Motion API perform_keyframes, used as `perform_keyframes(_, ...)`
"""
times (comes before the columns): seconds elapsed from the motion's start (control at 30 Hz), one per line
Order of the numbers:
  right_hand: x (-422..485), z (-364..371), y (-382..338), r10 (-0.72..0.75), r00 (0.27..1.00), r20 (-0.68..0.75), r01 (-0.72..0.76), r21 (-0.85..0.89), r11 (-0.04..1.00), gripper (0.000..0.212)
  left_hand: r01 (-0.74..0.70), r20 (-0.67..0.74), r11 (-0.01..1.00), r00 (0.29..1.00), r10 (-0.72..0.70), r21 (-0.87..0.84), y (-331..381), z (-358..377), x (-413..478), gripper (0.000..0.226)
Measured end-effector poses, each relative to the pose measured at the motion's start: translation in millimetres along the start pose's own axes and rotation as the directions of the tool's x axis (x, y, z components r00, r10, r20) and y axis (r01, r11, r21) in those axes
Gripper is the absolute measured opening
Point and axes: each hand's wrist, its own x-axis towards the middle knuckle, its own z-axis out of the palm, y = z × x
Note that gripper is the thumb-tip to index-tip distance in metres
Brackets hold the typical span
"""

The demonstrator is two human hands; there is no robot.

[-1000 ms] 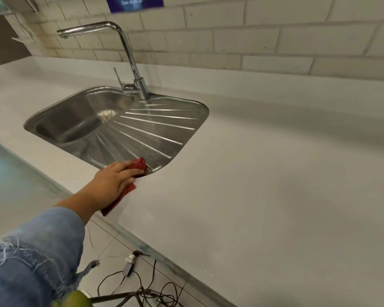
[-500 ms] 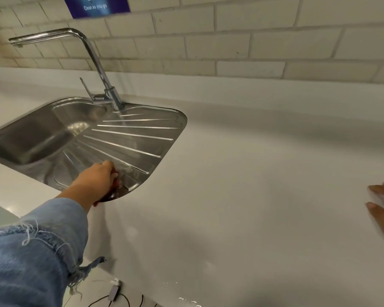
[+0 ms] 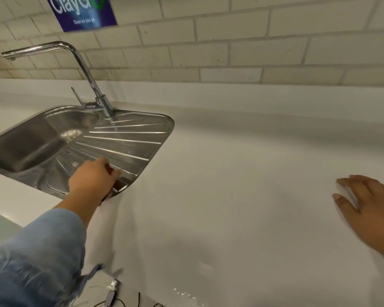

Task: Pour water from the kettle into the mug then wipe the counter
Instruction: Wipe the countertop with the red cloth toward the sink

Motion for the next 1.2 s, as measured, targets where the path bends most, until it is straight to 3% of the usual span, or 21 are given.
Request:
perform_keyframes(0.13, -3, -7, -6, 0.013, 0.999, 0.035, -0.013, -0.013, 1.000, 0.051, -0.290, -0.018, 0.943, 0.957, 0.291, -0.163, 50, -7, -72, 0.028)
perform_keyframes(0.23, -3, -9, -4, 0.011, 0.997, 0.081, -0.009, -0.018, 1.000, 0.050, -0.452, 0.073, 0.889, 0.886, 0.457, -0.079, 78, 16, -124, 0.043)
perform_keyframes(0.37, -2, -8, -3, 0.029, 0.994, 0.109, -0.024, -0.046, 0.999, 0.050, -0.607, 0.018, 0.751, 0.774, 0.632, -0.260, 67, 35, -113, 0.052)
perform_keyframes(0.43, -2, -10, -6, 0.032, 0.993, 0.117, -0.026, -0.045, 0.999, 0.050, -0.583, -0.017, 0.748, 0.792, 0.610, -0.317, 52, 41, -73, 0.046)
perform_keyframes(0.53, -2, -17, -13, 0.032, 0.996, 0.085, -0.030, -0.024, 0.999, 0.053, -0.315, 0.073, 0.916, 0.937, 0.343, -0.249, 27, 36, -15, 0.035)
perform_keyframes(0.6, -4, -25, -21, 0.049, 0.998, 0.043, -0.048, -0.008, 0.999, 0.051, -0.187, 0.014, 0.966, 0.981, 0.193, -0.175, 25, 30, -2, 0.033)
perform_keyframes(0.7, -6, -36, -33, 0.064, 0.997, 0.045, -0.065, 0.027, 0.998, 0.046, -0.284, -0.126, 0.897, 0.958, 0.256, -0.339, 71, 14, -37, 0.033)
perform_keyframes(0.83, -10, -48, -42, 0.070, 0.991, 0.115, -0.076, 0.043, 0.996, 0.045, -0.504, -0.094, 0.670, 0.831, 0.549, -0.545, 167, -5, -148, 0.035)
perform_keyframes(0.97, -14, -51, -43, 0.062, 0.989, 0.132, -0.070, 0.055, 0.996, 0.046, -0.681, -0.080, 0.435, 0.585, 0.807, -0.589, 229, -11, -264, 0.037)
perform_keyframes(1.03, -13, -52, -42, 0.053, 0.988, 0.143, -0.060, 0.047, 0.997, 0.048, -0.788, -0.024, 0.381, 0.448, 0.894, -0.484, 226, 1, -300, 0.042)
perform_keyframes(1.13, -14, -52, -42, 0.043, 0.987, 0.157, -0.050, 0.038, 0.998, 0.050, -0.867, -0.074, 0.262, 0.321, 0.944, -0.424, 191, 16, -309, 0.046)
perform_keyframes(1.17, -14, -52, -41, 0.042, 0.987, 0.156, -0.048, 0.035, 0.998, 0.050, -0.870, -0.083, 0.242, 0.305, 0.949, -0.429, 179, 16, -301, 0.045)
perform_keyframes(1.2, -15, -52, -41, 0.039, 0.987, 0.155, -0.044, 0.035, 0.998, 0.050, -0.862, -0.078, 0.269, 0.332, 0.940, -0.429, 167, 16, -288, 0.044)
